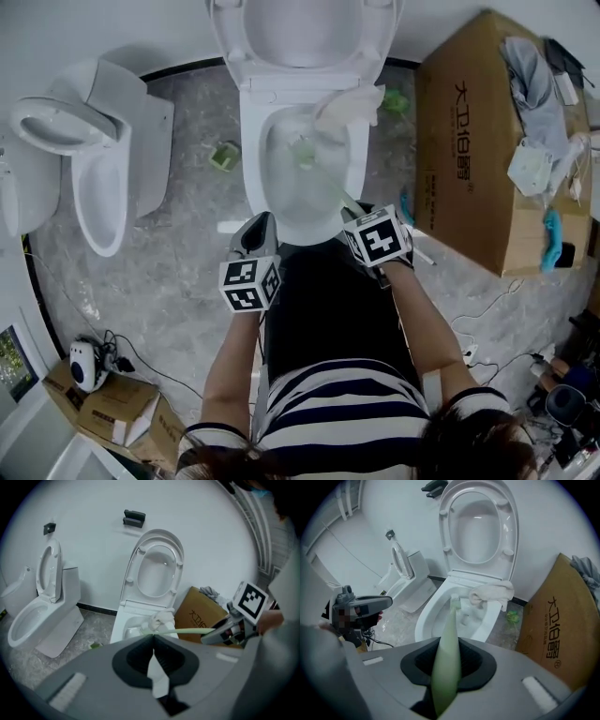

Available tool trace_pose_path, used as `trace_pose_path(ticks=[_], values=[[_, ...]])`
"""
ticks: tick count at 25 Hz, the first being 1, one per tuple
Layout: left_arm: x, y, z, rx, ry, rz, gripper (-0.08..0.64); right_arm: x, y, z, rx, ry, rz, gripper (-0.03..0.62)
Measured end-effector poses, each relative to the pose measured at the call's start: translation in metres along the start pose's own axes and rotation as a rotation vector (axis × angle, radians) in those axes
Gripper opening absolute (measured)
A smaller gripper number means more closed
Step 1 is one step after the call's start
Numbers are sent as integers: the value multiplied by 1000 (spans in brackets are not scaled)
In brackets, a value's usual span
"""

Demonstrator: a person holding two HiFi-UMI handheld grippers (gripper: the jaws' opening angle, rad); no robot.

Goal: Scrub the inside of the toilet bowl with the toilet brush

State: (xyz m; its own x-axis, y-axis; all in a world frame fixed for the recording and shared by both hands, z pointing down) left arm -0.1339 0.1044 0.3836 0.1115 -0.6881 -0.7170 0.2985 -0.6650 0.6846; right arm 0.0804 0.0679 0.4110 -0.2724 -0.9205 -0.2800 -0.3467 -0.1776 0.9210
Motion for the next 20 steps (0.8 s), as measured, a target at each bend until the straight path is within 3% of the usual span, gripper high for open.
trace_pose_path(ticks=[20], values=[[55,-73,-57,26,40,-103,0,-32,-96,2,63,-57,-77,75]])
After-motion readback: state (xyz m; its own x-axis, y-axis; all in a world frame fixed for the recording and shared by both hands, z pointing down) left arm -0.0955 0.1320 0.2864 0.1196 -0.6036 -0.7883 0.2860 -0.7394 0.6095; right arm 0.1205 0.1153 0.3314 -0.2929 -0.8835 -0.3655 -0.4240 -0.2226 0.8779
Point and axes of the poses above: the fingertips, and each gripper's own axes: y forward along the fingers, z to its left, x out of its top, the point moved 7 cm from there along -y, backward along the fingers, and after that the axes turned 10 degrees about y, right-handed, at the moved point
